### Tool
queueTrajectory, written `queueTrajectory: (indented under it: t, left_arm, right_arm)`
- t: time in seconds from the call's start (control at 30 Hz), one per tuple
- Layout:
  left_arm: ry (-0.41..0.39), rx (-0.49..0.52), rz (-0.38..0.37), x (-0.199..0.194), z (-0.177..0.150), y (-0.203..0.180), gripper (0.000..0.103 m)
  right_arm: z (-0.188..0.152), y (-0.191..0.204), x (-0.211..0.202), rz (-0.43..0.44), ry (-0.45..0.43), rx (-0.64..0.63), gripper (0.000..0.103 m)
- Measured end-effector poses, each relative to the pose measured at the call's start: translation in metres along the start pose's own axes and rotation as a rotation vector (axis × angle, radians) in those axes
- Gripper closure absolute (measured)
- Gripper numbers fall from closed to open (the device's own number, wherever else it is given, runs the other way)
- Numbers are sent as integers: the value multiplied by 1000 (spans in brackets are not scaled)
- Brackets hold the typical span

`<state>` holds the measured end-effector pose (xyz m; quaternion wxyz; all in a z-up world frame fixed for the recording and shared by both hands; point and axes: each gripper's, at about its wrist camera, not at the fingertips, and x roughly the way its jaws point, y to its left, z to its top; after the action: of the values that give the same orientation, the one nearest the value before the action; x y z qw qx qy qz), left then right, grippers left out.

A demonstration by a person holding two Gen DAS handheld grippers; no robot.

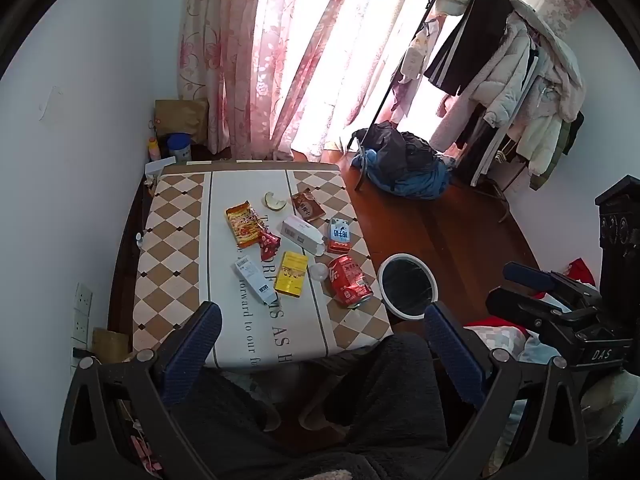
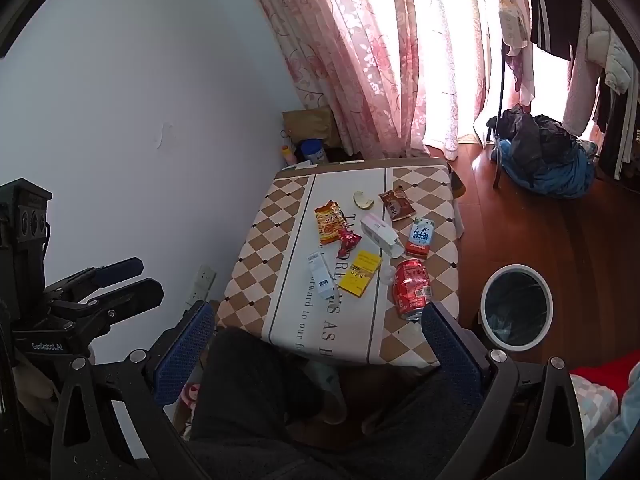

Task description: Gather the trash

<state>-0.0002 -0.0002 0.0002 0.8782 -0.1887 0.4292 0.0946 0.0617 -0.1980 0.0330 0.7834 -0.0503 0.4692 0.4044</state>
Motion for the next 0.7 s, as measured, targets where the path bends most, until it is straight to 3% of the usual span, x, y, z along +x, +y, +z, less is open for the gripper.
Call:
queueTrajectory:
  t: [0.7]
  left_arm:
    - [-10,-28,-58,-10,0,-1,0]
  right_arm:
    - [-1,4,0,48,-2,-7,0]
